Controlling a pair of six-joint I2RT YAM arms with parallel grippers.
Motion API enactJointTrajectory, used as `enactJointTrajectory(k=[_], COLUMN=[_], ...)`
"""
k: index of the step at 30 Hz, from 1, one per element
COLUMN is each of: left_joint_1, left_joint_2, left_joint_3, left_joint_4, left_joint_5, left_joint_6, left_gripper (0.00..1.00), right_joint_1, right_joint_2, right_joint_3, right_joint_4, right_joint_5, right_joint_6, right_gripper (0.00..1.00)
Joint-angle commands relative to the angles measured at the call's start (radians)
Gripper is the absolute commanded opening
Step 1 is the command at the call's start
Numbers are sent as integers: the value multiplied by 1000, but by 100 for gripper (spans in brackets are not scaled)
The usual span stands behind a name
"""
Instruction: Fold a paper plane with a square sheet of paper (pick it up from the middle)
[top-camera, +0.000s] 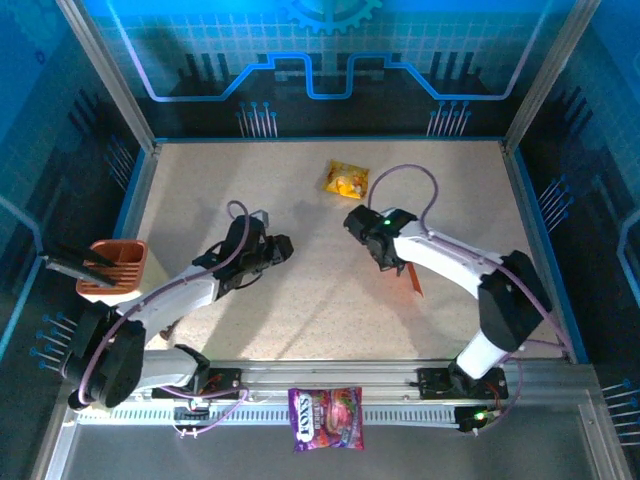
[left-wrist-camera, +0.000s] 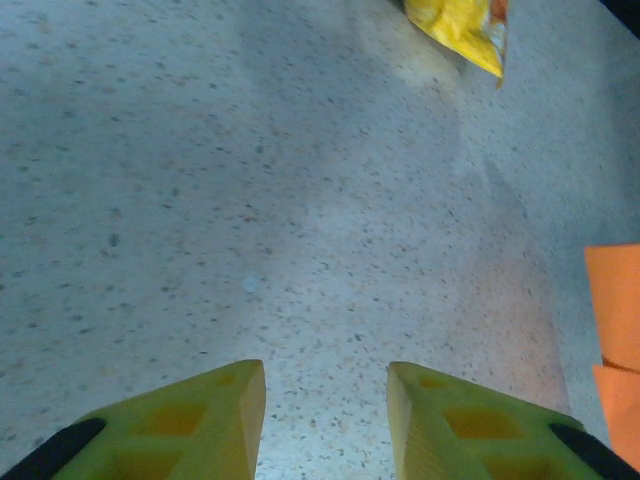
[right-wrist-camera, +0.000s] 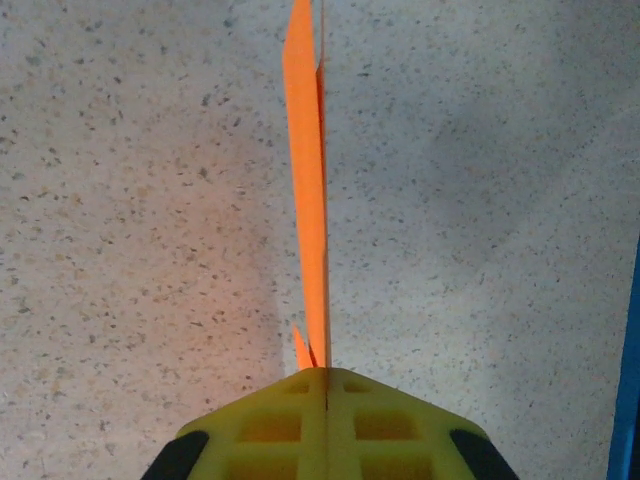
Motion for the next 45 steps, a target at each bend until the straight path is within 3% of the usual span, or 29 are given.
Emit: enactJointTrajectory(k=[1, 6, 12, 15, 18, 20, 22, 24, 27, 33, 45], left_joint_1=[13, 21, 24, 24, 22, 21, 16, 1, -36, -125, -165], left_joint_2=[-60, -109, -149, -144, -125, -106, -71, -27, 72, 251, 421], left_joint_3=[-24, -31, -41, -43, -39, -49, -46, -28, 24, 106, 163], left_joint_4=[17, -22, -50, -48, -43, -8, 28, 46, 53, 105, 162], left_joint_5=[-67, -109, -117, -79, -47, -16, 27, 63, 122, 215, 349], left_joint_6=[-40, -38, -42, -47, -60, -81, -89, -85, -61, -76, -139], left_gripper=[38, 39, 38, 38, 36, 34, 33, 33, 33, 32, 32], right_joint_1=[59, 134, 120, 56, -38, -90, -126, -159, -220, -336, -357], right_joint_2=[116, 272, 284, 229, 145, 79, 17, -26, -69, -88, 15], right_joint_3=[64, 193, 229, 148, -6, -107, -177, -212, -295, -439, -427], right_joint_4=[-68, -32, 181, 355, 624, 774, 811, 778, 760, 856, 855], right_joint_5=[32, -122, -480, -724, -1054, -1169, -1188, -1172, -1155, -1256, -1247], right_joint_6=[82, 94, 66, 84, 172, 230, 233, 207, 188, 221, 197], right_gripper=[4, 4, 11, 19, 33, 38, 43, 41, 30, 12, 7])
